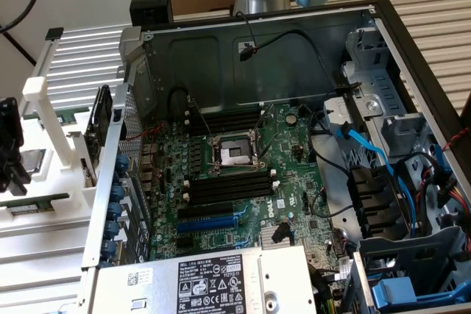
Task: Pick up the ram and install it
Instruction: 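Pick up the ram and move it above insertion slot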
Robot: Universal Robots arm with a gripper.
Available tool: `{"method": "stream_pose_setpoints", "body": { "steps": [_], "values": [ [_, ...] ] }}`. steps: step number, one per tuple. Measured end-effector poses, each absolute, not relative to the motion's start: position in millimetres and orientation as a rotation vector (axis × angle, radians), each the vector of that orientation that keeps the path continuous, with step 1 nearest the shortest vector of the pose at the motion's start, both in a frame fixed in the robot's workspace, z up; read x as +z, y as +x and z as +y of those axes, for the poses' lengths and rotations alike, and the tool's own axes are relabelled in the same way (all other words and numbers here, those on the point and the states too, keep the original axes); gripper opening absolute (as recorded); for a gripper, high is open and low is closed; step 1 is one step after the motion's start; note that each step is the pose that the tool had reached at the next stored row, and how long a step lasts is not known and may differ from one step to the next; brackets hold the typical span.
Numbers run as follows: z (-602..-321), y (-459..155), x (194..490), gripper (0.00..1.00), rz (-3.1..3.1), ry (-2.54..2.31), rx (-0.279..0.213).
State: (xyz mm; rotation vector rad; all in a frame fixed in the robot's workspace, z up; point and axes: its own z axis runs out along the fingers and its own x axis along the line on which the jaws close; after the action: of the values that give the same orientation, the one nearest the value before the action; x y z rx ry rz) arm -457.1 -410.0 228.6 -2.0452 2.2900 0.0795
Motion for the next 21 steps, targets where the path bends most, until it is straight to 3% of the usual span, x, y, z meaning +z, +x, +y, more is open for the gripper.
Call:
{"method": "stream_pose_setpoints", "body": {
  "steps": [21],
  "values": [
    [-406.4, -439.7, 217.2, 0.24, 2.293, -2.095, 0.068]
  ]
}}
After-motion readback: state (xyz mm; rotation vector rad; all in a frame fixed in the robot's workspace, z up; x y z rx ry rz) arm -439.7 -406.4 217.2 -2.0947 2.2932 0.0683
